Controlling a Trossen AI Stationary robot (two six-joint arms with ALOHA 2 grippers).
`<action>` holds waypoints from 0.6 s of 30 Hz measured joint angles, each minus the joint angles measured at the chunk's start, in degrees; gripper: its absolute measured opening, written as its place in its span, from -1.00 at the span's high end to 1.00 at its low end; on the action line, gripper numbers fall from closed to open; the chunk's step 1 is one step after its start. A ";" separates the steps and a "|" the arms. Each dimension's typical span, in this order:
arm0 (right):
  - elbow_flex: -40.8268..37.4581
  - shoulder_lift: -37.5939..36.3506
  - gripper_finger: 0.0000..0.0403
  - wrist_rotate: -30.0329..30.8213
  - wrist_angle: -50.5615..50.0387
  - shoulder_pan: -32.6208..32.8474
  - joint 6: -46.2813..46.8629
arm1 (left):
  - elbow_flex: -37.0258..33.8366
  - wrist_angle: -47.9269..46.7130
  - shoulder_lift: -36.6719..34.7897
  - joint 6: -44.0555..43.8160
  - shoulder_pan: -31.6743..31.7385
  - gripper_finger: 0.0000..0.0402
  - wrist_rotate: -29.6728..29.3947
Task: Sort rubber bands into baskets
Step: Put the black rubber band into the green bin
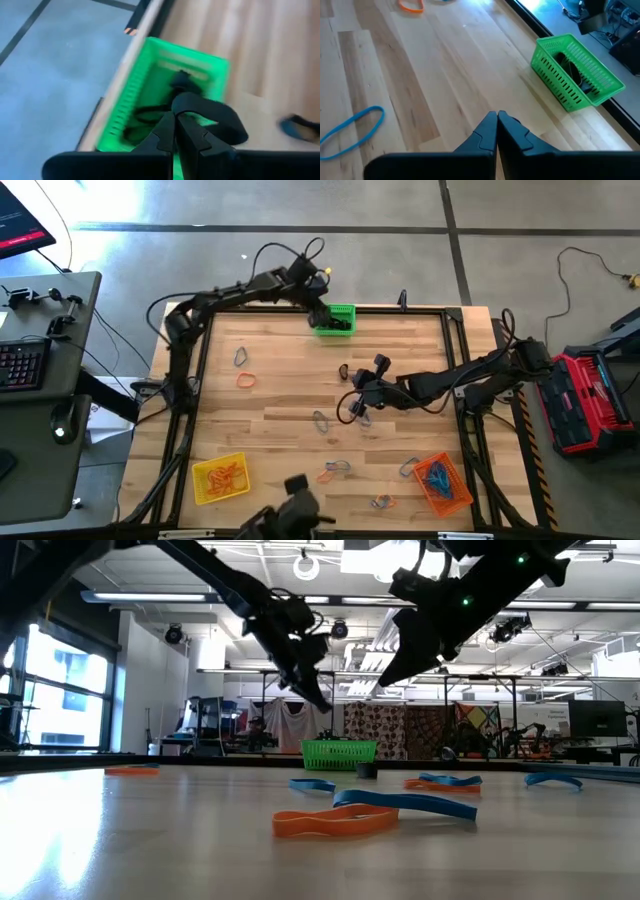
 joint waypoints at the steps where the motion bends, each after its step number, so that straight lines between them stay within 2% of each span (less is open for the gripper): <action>1: 0.00 0.00 1.00 0.00 0.01 -0.18 -0.06 | 1.46 -0.09 1.30 0.48 0.61 1.00 -0.03; 8: 0.00 0.00 1.00 0.00 0.01 -0.93 -1.00 | 9.95 -4.19 9.25 2.59 3.00 1.00 -0.20; 13: 0.00 0.00 1.00 -0.14 0.01 -0.93 -1.44 | 10.76 -4.63 10.83 3.62 2.85 0.98 -0.42; 18: 0.00 0.00 1.00 -0.66 0.14 -0.93 -1.34 | 10.82 -4.90 10.85 5.59 2.72 0.87 -0.93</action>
